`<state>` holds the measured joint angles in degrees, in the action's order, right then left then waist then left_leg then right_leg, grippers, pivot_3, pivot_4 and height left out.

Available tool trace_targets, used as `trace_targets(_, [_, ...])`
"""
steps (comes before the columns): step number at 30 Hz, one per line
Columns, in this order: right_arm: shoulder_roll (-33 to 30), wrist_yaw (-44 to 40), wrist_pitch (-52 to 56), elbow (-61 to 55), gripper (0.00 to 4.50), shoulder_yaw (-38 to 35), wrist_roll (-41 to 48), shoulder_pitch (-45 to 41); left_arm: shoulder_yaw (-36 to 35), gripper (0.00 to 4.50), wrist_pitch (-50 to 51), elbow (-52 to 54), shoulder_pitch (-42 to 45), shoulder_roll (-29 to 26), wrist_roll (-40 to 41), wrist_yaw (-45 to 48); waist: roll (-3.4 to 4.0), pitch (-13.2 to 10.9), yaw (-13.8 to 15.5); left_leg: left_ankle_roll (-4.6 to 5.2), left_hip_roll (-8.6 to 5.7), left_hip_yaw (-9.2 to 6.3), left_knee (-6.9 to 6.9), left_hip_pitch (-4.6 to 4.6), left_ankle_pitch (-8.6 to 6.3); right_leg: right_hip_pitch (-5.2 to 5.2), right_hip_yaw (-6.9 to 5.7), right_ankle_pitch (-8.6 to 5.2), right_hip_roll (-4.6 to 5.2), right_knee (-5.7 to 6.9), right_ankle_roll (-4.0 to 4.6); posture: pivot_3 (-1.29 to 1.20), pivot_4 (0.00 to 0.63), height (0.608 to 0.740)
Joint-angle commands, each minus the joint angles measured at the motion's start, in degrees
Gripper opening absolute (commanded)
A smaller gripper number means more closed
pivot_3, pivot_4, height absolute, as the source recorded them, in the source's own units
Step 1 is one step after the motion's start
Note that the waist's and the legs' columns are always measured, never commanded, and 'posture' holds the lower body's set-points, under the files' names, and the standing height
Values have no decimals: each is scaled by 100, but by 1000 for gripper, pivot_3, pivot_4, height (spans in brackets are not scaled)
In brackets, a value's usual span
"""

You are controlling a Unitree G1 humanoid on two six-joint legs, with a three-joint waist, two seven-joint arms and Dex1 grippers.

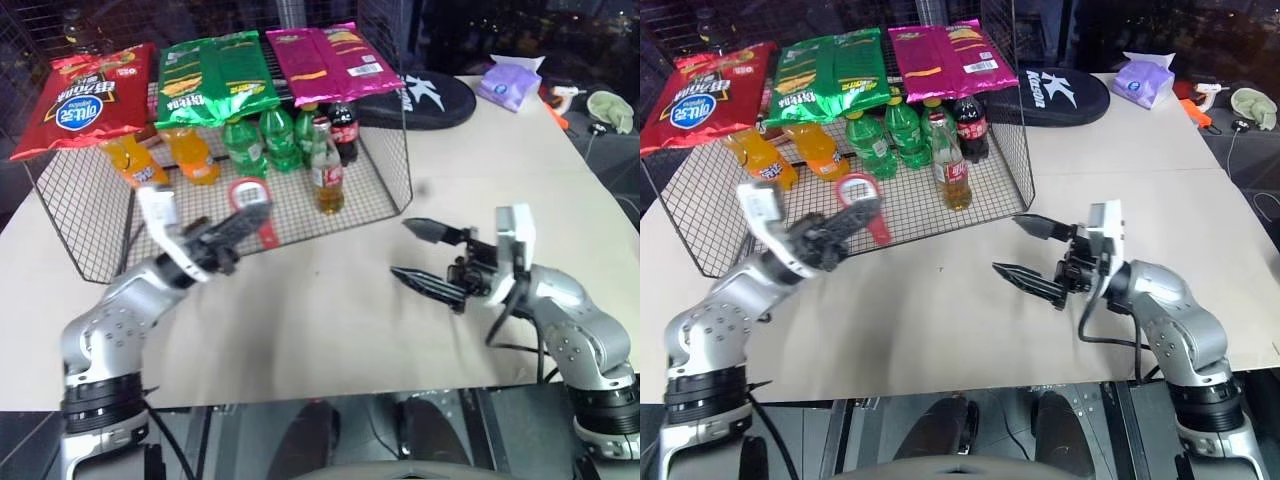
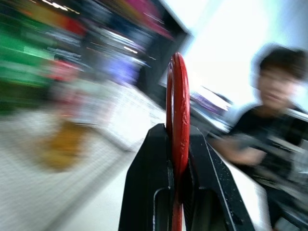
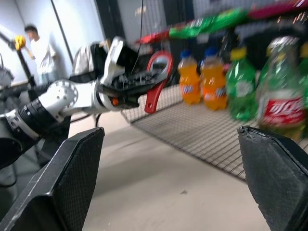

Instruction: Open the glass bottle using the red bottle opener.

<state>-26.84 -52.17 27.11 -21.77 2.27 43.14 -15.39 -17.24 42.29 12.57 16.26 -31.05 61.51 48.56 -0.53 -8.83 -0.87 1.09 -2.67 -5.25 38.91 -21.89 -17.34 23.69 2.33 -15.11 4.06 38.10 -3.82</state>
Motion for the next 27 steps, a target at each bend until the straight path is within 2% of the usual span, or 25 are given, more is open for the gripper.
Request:
trace_targets(1, [-106,245,724,-307,4500,255,174,-336,271,12,76,275,209,85,71,54,1,0,-19,0,1,1,0,0,0,1,1,0,0,0,0,0,150,740])
trace_targets(6, [-186,657,1929,-303,4500,733,236,-938,670,12,78,135,524,263,-26,177,1,0,-18,0,1,3,9,-1,0,0,1,0,-5,4,0,0,150,740])
trace_targets(9, [139,1044,2402,-141,4500,766,409,-1271,841,12,81,82,629,322,-83,295,1,0,-10,0,-1,0,9,-4,0,1,-2,0,-6,2,0,0,150,740])
trace_targets(13, [612,1365,3101,-9,4500,549,1085,-1552,1000,12,17,10,677,420,-228,410,1,0,-16,0,-3,0,9,-6,0,1,-2,0,-6,1,0,0,150,740])
trace_targets(23, [1158,2021,3619,24,4500,358,1543,-1770,1053,12,-164,-159,650,692,-448,525,1,0,-23,0,-5,-2,10,-7,0,2,-4,0,-7,2,0,0,150,740])
trace_targets(26, [1204,2053,3610,57,3694,387,1479,-1795,1062,0,-233,-205,659,786,-510,535,1,0,-29,0,-5,-2,9,-6,0,2,-4,0,-7,2,0,0,150,740])
trace_targets(27, [1213,2059,3583,66,3183,392,1435,-1797,1056,0,-262,-228,662,812,-545,549,1,0,-29,0,-5,-2,9,-7,0,2,-4,0,-8,2,0,0,150,740])
